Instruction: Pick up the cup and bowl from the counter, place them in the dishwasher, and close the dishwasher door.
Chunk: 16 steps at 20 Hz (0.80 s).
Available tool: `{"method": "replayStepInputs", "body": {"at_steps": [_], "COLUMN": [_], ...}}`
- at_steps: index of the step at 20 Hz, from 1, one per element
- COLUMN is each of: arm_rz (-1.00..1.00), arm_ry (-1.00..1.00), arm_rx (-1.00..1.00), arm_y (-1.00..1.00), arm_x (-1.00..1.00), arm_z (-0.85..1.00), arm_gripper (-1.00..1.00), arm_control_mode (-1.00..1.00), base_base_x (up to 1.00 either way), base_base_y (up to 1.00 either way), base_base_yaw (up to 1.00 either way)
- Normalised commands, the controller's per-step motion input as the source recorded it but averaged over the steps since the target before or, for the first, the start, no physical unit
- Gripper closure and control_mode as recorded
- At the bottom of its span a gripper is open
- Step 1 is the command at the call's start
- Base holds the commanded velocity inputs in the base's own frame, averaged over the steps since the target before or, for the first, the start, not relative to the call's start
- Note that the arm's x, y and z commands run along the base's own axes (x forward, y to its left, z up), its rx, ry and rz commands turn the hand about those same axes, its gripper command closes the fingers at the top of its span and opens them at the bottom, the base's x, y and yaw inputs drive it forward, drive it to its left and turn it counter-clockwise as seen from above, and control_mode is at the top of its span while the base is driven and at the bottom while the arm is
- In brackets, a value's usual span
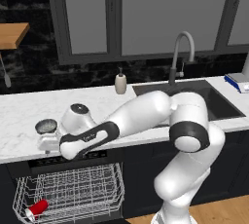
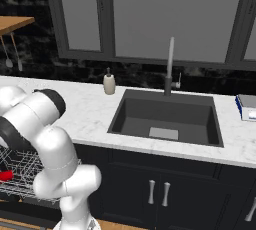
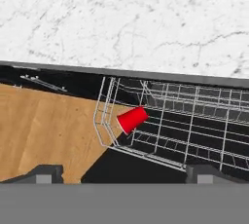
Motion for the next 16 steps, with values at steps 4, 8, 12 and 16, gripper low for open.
{"method": "replayStepInputs", "body": {"at_steps": [4, 8, 12, 16], "arm_rz": [0.00, 0.00, 0.00, 0.00], "arm_ry": [0.52, 0.32, 0.19, 0.00], "arm_rx": [-0.08, -0.01, -0.05, -0.02], "arm_y": [-0.08, 0.00, 0.00, 0.00], "arm_x": [0.92, 0.88, 0.73, 0.33], "arm_z": [0.26, 0.02, 0.22, 0.02], "arm_gripper": [-1.00, -1.00, -1.00, -1.00], "arm_control_mode": [-1.00, -1.00, -1.00, -1.00], "base_base_x": [0.00, 0.00, 0.00, 0.00], "base_base_y": [0.00, 0.00, 0.00, 0.00], "base_base_yaw": [0.00, 0.00, 0.00, 0.00]}}
